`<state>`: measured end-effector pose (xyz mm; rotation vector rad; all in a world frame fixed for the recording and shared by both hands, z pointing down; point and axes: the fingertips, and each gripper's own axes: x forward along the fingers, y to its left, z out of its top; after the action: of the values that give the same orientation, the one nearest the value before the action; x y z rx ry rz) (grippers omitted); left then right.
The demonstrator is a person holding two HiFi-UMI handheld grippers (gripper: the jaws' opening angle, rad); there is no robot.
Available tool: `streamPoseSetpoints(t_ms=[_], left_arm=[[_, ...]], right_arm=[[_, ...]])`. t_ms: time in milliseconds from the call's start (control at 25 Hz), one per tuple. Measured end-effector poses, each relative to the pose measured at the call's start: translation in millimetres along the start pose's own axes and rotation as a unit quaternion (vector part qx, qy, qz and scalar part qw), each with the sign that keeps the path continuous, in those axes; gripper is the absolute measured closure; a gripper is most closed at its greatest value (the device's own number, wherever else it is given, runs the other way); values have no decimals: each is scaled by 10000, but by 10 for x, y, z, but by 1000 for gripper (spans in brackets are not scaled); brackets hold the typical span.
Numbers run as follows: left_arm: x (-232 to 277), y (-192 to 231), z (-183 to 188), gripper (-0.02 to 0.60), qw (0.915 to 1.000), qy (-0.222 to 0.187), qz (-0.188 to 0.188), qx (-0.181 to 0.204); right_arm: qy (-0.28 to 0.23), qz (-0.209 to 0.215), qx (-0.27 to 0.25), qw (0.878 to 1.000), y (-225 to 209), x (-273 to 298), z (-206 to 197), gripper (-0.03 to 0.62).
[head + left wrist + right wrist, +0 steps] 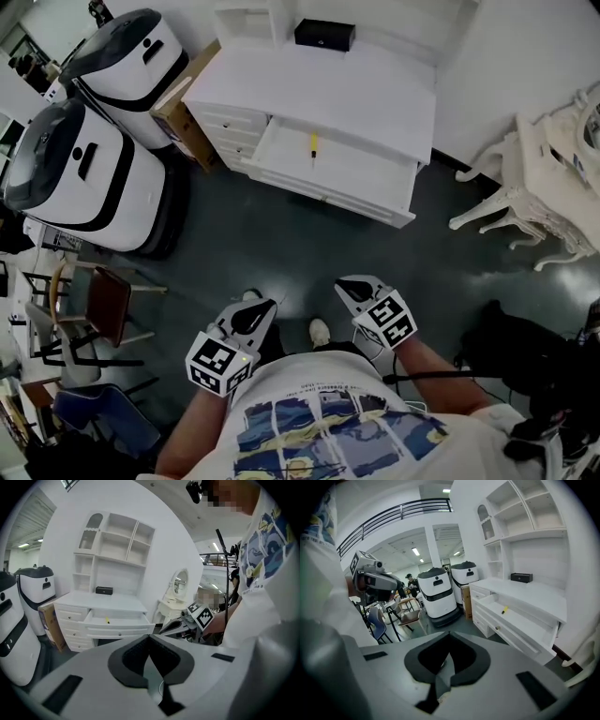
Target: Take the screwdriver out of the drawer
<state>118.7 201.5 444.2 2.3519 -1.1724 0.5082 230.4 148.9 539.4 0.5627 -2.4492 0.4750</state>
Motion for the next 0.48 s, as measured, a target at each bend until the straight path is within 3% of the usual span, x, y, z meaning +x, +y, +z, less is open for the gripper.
streamPoseSetpoints(t_ms=[240, 480], left_arm=[[162, 535, 180, 568, 9994, -120, -313, 91], [207, 1245, 475, 568, 9960, -159, -829, 294]], right_arm=[[24, -427, 149, 9990, -279, 356, 218, 568], [47, -961, 656, 9932, -521, 802, 638, 566]])
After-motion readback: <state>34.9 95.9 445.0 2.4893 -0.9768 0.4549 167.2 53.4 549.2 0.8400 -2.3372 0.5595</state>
